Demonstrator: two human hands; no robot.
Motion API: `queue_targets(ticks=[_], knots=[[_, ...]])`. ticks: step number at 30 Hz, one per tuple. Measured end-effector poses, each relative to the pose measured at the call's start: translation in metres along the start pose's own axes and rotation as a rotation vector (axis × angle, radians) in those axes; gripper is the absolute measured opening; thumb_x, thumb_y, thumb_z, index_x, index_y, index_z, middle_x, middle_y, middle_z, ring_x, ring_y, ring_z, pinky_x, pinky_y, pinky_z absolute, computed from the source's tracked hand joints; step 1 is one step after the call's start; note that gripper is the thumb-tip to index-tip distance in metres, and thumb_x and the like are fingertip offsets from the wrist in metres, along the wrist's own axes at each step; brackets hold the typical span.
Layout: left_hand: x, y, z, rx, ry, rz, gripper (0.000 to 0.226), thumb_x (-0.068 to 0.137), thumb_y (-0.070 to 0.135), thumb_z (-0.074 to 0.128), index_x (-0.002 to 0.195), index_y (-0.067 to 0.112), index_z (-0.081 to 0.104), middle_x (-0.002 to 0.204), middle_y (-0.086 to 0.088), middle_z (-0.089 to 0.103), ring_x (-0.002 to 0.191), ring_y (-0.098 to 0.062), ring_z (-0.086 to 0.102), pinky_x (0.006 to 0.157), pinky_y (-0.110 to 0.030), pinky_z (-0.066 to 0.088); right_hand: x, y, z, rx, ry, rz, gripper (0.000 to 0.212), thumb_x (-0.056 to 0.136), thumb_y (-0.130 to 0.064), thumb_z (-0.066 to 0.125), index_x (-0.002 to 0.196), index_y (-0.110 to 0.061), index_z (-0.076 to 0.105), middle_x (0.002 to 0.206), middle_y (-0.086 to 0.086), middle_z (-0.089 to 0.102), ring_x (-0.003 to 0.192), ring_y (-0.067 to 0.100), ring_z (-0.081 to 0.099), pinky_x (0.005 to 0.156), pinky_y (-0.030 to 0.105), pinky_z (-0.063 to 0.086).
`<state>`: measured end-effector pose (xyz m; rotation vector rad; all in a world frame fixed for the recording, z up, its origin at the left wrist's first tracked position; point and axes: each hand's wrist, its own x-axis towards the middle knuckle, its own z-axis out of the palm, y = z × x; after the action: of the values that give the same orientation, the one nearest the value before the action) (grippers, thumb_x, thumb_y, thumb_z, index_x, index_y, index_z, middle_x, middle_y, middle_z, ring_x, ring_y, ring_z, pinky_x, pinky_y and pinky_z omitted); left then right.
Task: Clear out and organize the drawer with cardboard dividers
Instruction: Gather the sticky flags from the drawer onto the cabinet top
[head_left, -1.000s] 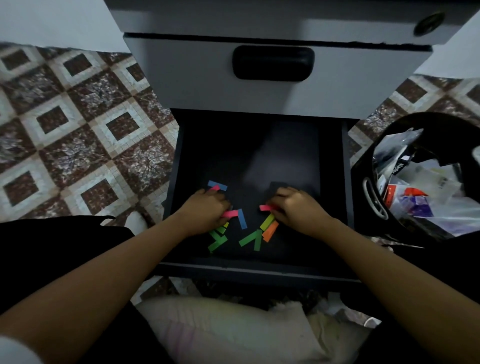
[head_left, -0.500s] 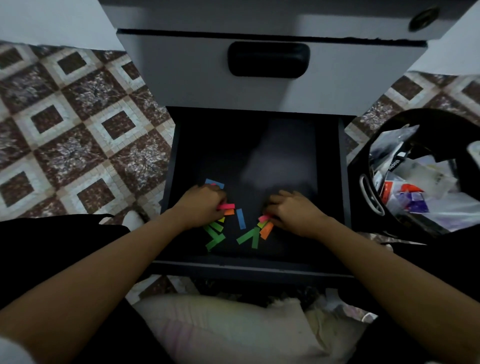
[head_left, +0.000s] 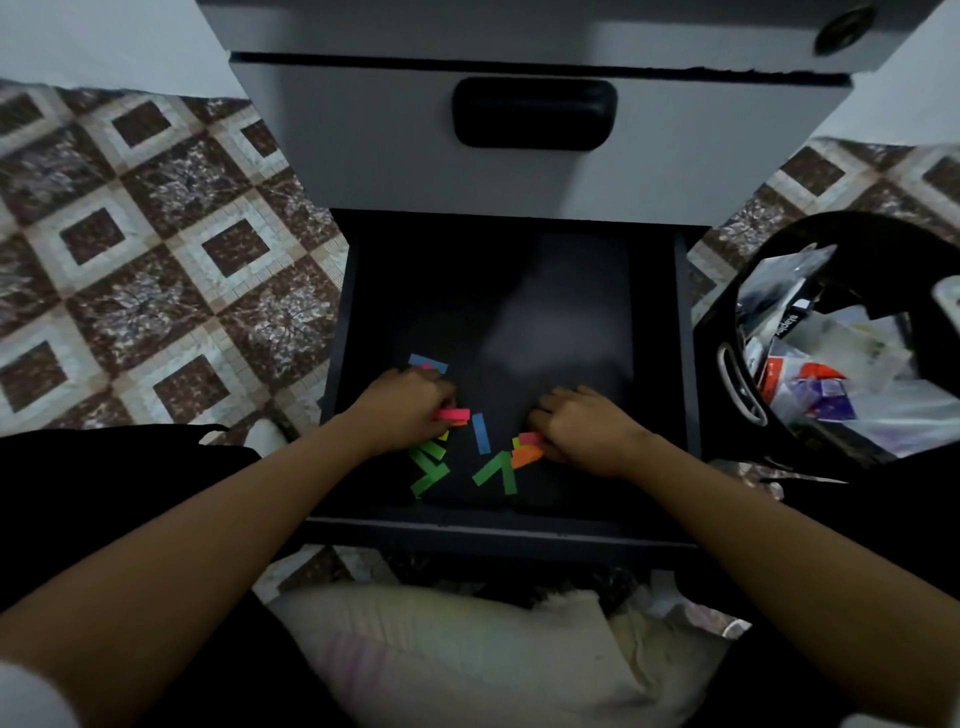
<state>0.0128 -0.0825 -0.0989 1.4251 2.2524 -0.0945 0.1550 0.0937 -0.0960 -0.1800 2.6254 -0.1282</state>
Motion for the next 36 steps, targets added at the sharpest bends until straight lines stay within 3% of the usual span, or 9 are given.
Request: queue_targets(ticks=[12, 18, 23, 30, 36], knots=[[0.002, 0.008, 0.007, 0.175, -0.035, 0.027, 0.029, 0.091, 0.034, 0.049, 0.112, 0.015, 0.055, 0.12, -0.005, 0.052, 0.116, -0.021, 0.046, 0.093, -0.033, 0.035, -0.001, 0.004, 0.002, 0.189, 0.078, 0.132, 0.033, 0.094, -0.036, 0.047, 0.117, -0.014, 0.055, 0.115, 0.006, 0.053, 0.109, 0.023, 0.05, 0.088, 0.031, 0.04], [0.004, 0.006, 0.003, 0.035, -0.001, -0.048, 0.019, 0.084, 0.032, 0.055, 0.096, 0.016, 0.058, 0.106, -0.003, 0.057, 0.104, -0.02, 0.053, 0.081, -0.03, 0.034, -0.001, -0.002, 0.007, 0.148, 0.085, 0.099, 0.037, 0.096, -0.037, 0.043, 0.126, -0.016, 0.051, 0.123, 0.005, 0.051, 0.115, 0.021, 0.048, 0.095, 0.033, 0.038], [0.005, 0.003, -0.002, -0.027, 0.046, -0.091, 0.02, 0.086, 0.033, 0.055, 0.097, 0.016, 0.06, 0.104, -0.003, 0.057, 0.099, -0.021, 0.055, 0.077, -0.029, 0.034, -0.002, -0.005, 0.009, 0.131, 0.06, 0.065, 0.041, 0.096, -0.038, 0.045, 0.131, -0.017, 0.048, 0.128, 0.005, 0.048, 0.12, 0.022, 0.045, 0.1, 0.034, 0.037], [0.005, 0.003, -0.003, -0.042, 0.056, -0.083, 0.027, 0.089, 0.04, 0.053, 0.098, 0.015, 0.059, 0.105, -0.003, 0.059, 0.099, -0.021, 0.056, 0.08, -0.031, 0.038, -0.003, -0.009, 0.012, 0.138, 0.069, 0.065, 0.036, 0.097, -0.035, 0.042, 0.126, -0.015, 0.05, 0.126, 0.005, 0.049, 0.116, 0.021, 0.046, 0.096, 0.034, 0.038], [0.005, 0.003, -0.002, -0.056, 0.064, -0.079, 0.027, 0.089, 0.04, 0.053, 0.097, 0.015, 0.059, 0.104, -0.003, 0.059, 0.097, -0.02, 0.056, 0.077, -0.03, 0.037, -0.002, -0.001, 0.011, 0.269, 0.145, 0.219, 0.029, 0.093, -0.029, 0.05, 0.114, -0.01, 0.055, 0.117, 0.008, 0.053, 0.109, 0.023, 0.05, 0.089, 0.031, 0.041]])
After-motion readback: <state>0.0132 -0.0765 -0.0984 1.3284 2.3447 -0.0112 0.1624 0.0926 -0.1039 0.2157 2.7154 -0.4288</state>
